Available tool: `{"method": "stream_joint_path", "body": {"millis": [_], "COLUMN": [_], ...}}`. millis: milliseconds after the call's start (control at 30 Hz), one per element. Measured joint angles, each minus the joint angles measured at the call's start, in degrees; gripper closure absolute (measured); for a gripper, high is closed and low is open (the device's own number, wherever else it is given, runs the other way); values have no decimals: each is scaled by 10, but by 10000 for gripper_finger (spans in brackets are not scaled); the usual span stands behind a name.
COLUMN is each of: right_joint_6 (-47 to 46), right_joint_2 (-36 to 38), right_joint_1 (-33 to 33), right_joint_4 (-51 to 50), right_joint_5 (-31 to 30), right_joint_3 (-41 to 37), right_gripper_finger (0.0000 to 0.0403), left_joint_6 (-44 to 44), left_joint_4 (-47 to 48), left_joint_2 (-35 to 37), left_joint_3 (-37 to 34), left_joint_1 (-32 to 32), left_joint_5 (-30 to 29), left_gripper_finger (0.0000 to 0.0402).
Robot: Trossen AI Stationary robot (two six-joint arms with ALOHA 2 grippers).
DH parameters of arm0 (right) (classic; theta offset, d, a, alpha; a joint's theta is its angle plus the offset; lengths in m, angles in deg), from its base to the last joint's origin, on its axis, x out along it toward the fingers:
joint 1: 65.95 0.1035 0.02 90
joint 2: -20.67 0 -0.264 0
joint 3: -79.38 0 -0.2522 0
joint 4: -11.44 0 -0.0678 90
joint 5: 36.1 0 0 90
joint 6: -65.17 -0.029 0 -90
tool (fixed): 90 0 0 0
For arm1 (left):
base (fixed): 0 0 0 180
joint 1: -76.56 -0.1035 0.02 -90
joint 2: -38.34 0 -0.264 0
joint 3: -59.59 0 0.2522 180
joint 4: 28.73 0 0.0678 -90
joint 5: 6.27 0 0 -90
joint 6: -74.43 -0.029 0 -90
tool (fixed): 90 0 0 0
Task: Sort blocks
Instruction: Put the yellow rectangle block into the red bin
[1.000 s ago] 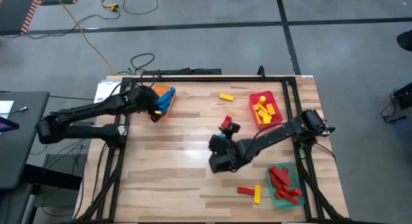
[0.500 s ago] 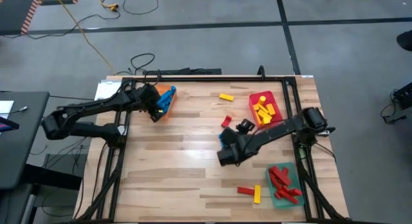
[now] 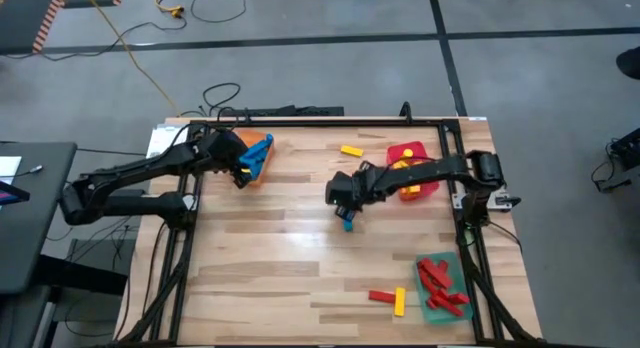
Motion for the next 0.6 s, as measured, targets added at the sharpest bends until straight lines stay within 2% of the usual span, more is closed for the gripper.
{"method": "stream_joint_path", "body": {"millis": [300,433,600], "right_joint_6": [52,57,62], "right_joint_2": [0,0,0], "right_joint_1": [-43,-43,-49], "right_joint_4": [29,28,25], "right_joint_5": [107,117,120], "right_joint_3": [0,0,0], "right_gripper_finger": [155,155,155], "left_joint_6": [4,8,13], "left_joint_4": [-20,-42,-74], "left_joint_2": [44,45,42], "left_joint_3": [0,0,0], "left_joint_1": [23,54,100], "left_joint_5": [92,121,122], "left_gripper_finger": [157,157,157]}}
